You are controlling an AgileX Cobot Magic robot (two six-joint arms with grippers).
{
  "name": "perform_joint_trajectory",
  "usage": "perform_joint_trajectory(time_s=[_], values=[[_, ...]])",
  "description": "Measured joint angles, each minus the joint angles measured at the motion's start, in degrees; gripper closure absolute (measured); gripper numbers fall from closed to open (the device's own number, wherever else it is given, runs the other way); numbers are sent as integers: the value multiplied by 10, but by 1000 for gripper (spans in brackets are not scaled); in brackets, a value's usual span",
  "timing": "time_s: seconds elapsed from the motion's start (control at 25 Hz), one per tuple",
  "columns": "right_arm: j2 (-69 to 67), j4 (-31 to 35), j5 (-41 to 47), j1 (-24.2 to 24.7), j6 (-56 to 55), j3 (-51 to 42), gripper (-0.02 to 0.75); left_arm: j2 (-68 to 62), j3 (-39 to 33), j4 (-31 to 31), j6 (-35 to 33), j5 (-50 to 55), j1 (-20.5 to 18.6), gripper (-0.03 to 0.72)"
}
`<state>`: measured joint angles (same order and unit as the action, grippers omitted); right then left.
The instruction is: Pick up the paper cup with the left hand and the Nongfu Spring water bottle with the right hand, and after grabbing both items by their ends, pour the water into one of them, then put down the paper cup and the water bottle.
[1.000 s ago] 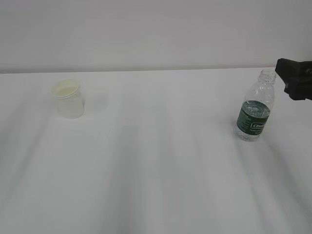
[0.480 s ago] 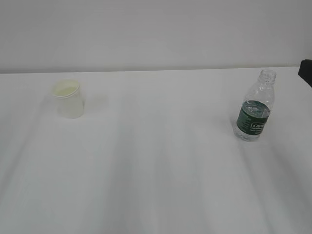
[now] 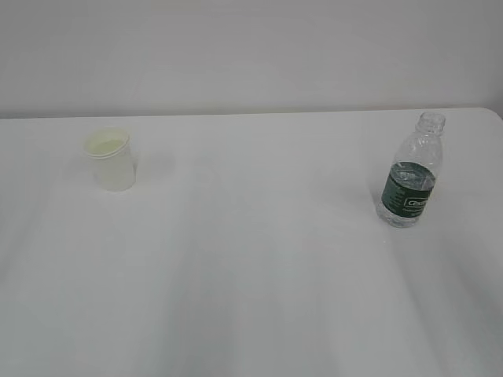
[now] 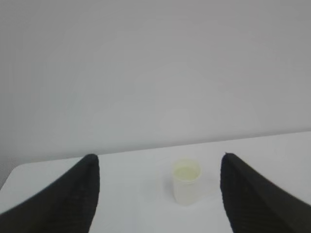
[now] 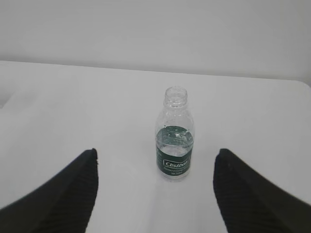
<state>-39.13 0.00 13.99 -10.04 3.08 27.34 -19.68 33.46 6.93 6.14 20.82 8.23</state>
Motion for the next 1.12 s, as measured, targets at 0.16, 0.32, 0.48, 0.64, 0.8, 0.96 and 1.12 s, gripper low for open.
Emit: perform_joint_trajectory(time_s=[0.16, 0.32, 0.48, 0.64, 0.8, 0.96, 1.12], values=[[27, -6, 63, 0, 0, 17, 184, 7, 37, -4, 0, 94, 0, 131], [54, -16, 112, 0, 0, 21, 184, 8, 69, -7, 0, 173, 0, 132], [84, -18, 156, 0, 0, 21, 184, 9, 94, -9, 0, 247, 0, 136], [106, -20, 201, 0, 5, 22, 184, 9, 111, -10, 0, 316, 0, 147], [121, -26, 246, 0, 9, 32, 184, 13, 119, -11, 0, 381, 0, 151], [131, -29, 266, 0, 9, 36, 184, 23, 122, -13, 0, 430, 0, 153], [138, -29, 292, 0, 10, 37, 184, 46, 122, -22, 0, 465, 0, 166]])
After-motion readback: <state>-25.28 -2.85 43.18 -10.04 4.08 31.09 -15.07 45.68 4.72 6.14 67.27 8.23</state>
